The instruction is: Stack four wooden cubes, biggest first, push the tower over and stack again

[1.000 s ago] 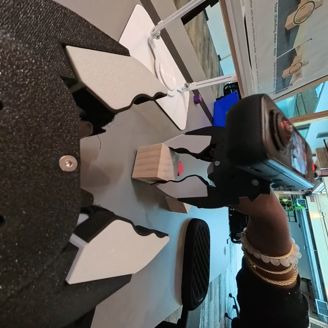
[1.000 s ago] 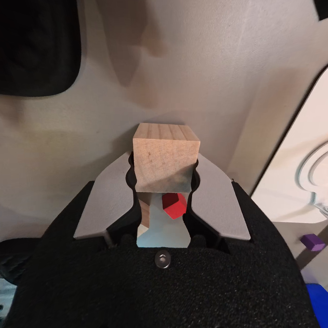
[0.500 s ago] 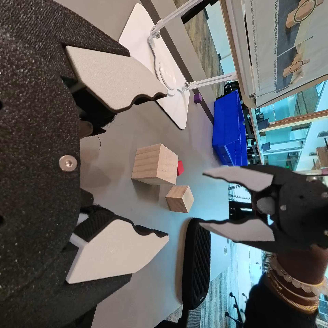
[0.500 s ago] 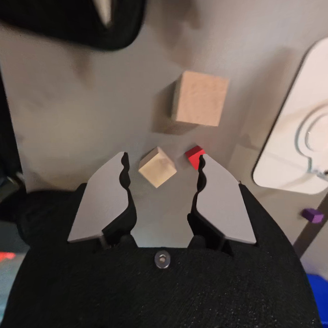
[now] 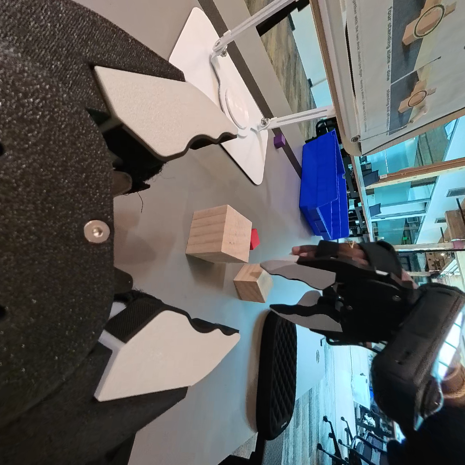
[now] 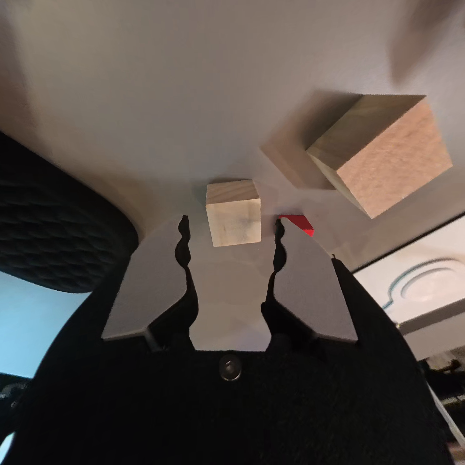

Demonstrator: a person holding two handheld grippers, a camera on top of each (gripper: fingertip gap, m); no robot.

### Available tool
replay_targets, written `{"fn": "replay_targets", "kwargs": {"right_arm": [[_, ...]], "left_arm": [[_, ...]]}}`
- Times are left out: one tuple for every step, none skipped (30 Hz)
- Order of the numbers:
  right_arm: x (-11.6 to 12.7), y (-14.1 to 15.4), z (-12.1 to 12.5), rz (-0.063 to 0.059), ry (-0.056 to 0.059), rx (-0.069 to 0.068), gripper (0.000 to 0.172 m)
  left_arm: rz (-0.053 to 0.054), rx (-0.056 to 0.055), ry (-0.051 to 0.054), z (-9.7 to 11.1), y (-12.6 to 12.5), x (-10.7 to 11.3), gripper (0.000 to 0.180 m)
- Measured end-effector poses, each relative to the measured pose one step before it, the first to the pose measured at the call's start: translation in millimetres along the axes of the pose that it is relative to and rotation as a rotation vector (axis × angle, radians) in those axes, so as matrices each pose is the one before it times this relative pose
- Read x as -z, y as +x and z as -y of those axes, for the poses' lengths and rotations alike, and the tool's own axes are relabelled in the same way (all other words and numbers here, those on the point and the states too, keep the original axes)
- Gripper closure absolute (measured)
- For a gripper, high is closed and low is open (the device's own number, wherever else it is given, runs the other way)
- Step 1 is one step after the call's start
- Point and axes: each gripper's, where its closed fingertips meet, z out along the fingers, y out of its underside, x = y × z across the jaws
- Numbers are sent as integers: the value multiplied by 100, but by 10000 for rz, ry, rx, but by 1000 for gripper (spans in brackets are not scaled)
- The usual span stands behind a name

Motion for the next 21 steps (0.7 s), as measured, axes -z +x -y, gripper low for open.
{"fn": "replay_targets", "kwargs": {"right_arm": [[-268, -34, -117, 98, -9, 103, 108], [-237, -53, -78, 100, 45, 60, 108], [-219, -10, -9, 55, 92, 62, 110], [-223, -1, -19, 24, 87, 69, 112], [-251, 44, -113, -13, 15, 68, 113], [-265, 93, -153, -43, -36, 59, 116], [-252, 71, -81, -36, 2, 48, 119], [-223, 37, 16, -25, 61, 23, 126], [-87, 21, 32, -12, 52, 10, 127], [70, 80, -18, -40, 11, -48, 127], [222, 164, -33, -72, -14, -153, 127], [418, 168, 37, -40, 38, -250, 127], [608, 278, 113, -73, 69, -313, 127], [761, 334, 164, -91, 69, -342, 127], [852, 501, 93, -171, -19, -382, 127], [913, 571, 99, -178, -68, -364, 127], [940, 549, 205, -116, -34, -403, 127], [897, 582, 316, -68, 2, -507, 127], [795, 606, 297, -40, -41, -595, 127], [663, 702, 233, -87, -132, -662, 127], [507, 699, 204, -89, -186, -747, 127]], "left_arm": [[-1, -22, -31, -44, 15, -31, 47], [-6, -16, -17, -18, 24, -17, 47], [-6, 4, -6, -8, 7, -9, 47], [2, 12, 6, 5, -13, 8, 47], [-1, 12, 14, 15, -14, 11, 47], [-4, 11, 3, 12, -2, 2, 47], [-5, 7, -7, -11, -6, -5, 47], [-3, 2, -4, -5, -3, -2, 48], [4, 5, 5, 6, -7, 5, 48], [2, 6, 12, 13, -8, 9, 48], [-4, 11, 12, 13, -5, 4, 48], [-5, 18, 4, 3, -8, 5, 48], [-8, 6, -4, -5, 6, -2, 48], [-1, -11, -7, -7, 12, -7, 48], [2, -17, -14, -14, 8, -12, 48], [1, -19, -27, -28, 22, -28, 48], [3, -14, -29, -43, 11, -23, 48], [-2, -8, -13, -14, 12, -17, 48], [3, -1, 2, 3, -4, -1, 48], [5, -6, 9, 12, 3, 12, 48], [8, -17, 9, 14, 3, 8, 48]]}}
